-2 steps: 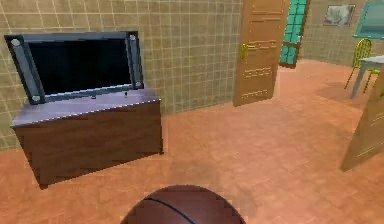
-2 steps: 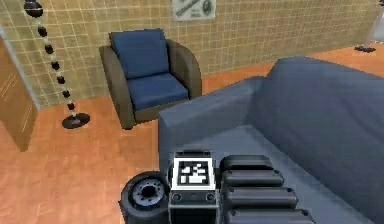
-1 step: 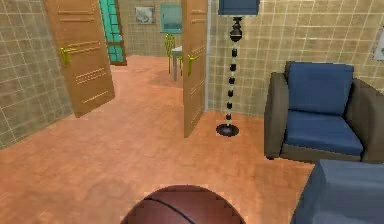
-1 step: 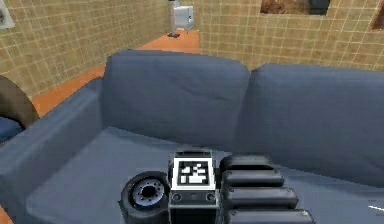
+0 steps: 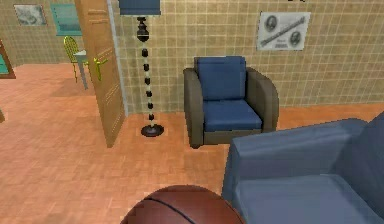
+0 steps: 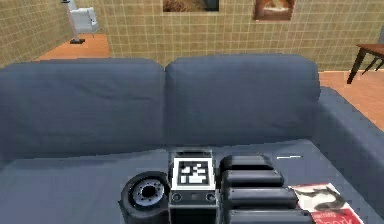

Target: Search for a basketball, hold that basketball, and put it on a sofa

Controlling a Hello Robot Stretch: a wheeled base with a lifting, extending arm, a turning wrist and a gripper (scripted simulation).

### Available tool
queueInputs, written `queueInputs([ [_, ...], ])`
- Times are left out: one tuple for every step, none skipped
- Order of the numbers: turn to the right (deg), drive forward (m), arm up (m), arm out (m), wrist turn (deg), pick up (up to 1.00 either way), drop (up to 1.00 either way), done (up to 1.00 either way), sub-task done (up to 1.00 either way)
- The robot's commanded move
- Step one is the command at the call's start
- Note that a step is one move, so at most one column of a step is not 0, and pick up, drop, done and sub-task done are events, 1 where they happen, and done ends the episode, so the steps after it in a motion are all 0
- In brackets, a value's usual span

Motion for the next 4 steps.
queueInputs([
  [0.0, 0.00, 0.00, 0.42, 0.0, 0.00, 0.00, 0.00, 0.00],
  [0.0, 0.00, 0.00, 0.00, 45.0, 0.00, 0.00, 0.00, 0.00],
  [0.0, 0.00, 0.00, 0.00, 45.0, 0.00, 0.00, 0.00, 0.00],
  [0.0, 0.00, 0.00, 0.00, 42.0, 0.00, 0.00, 0.00, 0.00],
])
